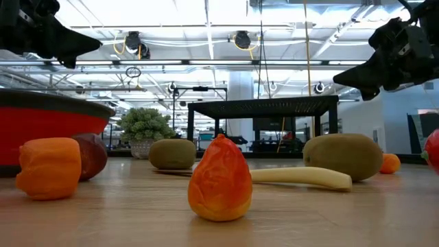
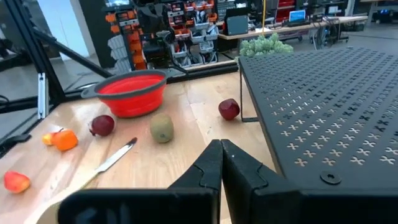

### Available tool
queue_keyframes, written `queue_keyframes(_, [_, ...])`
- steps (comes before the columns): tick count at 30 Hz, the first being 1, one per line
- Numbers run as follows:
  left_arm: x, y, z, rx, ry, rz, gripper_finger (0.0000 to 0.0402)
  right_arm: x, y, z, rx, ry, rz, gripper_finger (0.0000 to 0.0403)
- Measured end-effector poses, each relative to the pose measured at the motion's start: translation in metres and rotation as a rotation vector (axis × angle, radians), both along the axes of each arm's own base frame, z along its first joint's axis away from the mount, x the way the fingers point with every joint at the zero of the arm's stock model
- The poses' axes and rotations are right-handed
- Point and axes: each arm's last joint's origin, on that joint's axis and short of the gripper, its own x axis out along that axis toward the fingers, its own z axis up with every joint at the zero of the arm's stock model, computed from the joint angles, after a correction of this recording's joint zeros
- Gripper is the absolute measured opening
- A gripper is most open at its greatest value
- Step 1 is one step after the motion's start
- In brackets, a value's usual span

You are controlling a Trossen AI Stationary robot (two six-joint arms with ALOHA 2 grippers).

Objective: Pick & Place Fruit
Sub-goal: Put the red strainer bowl on the shelf

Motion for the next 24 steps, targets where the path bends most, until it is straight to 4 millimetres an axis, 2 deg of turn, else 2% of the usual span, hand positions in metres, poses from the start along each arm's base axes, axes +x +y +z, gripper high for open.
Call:
queue_keyframes(10, [0.007,-0.001,0.012,0.004,-0.095,0.001,0.0026,0.0,0.0,0.0,0.076,-0.018,-0.006,0.0])
queue_keyframes(17, [0.025,-0.003,0.009,-0.091,0.01,0.052,0.0026,0.0,0.0,0.0,0.076,-0.018,-0.006,0.0])
queue_keyframes(24, [0.044,-0.006,0.038,-0.157,0.15,0.071,0.0026,0.0,0.0,0.0,0.076,-0.018,-0.006,0.0])
